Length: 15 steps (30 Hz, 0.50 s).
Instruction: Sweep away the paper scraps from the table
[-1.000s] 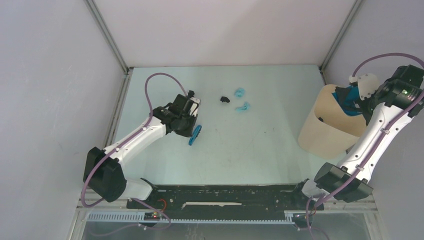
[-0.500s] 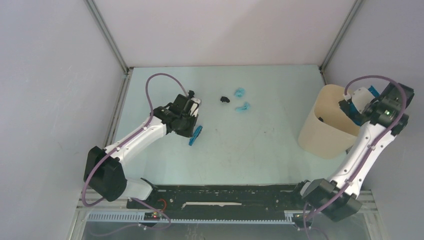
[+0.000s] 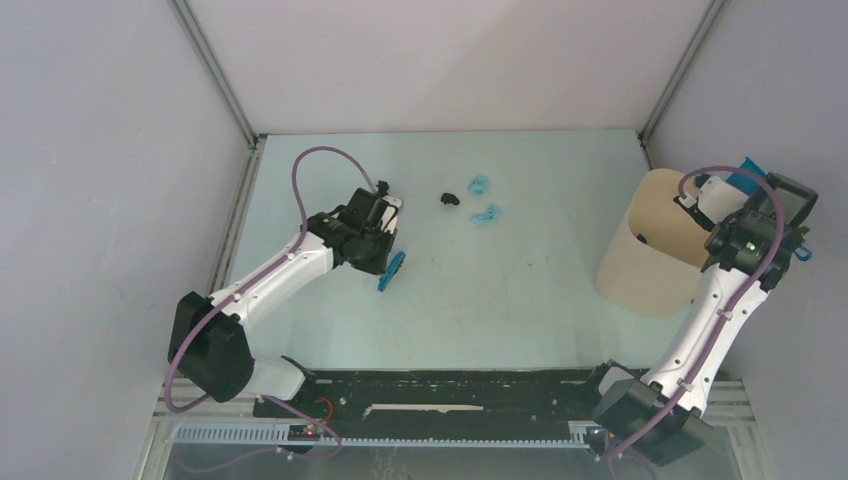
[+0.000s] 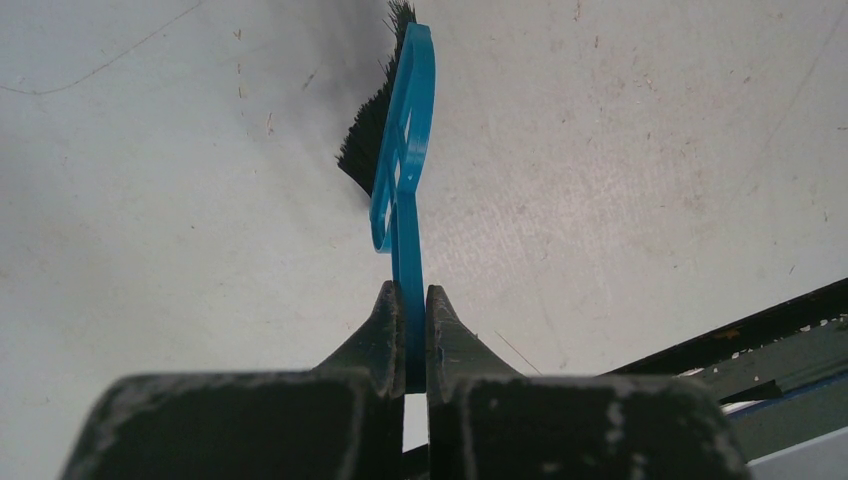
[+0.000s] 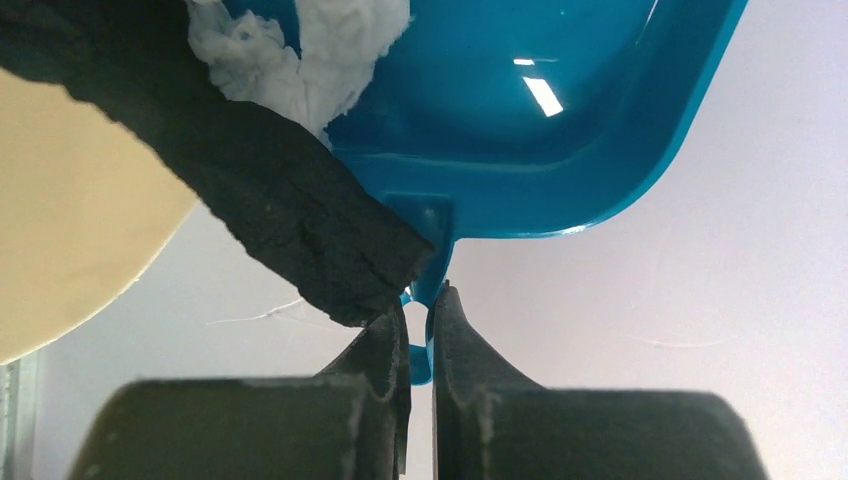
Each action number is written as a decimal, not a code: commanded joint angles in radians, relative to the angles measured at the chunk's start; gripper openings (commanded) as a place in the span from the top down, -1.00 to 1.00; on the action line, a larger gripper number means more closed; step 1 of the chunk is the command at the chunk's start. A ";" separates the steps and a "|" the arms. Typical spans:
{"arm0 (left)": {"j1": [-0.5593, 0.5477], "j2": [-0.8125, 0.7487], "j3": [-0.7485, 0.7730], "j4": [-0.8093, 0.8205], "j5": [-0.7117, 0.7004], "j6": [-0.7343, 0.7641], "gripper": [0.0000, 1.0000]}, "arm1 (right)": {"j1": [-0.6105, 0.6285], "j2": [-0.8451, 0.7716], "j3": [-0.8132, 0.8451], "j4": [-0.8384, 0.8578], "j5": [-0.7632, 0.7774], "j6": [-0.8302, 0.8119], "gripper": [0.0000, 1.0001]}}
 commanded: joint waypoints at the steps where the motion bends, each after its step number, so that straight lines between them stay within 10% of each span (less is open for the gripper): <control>1: 0.004 0.023 0.010 -0.031 0.040 0.017 1.00 | 0.007 -0.018 -0.006 0.086 0.040 -0.053 1.00; 15: 0.004 0.030 0.011 -0.036 0.044 0.019 1.00 | 0.026 -0.012 -0.006 0.062 0.060 -0.061 1.00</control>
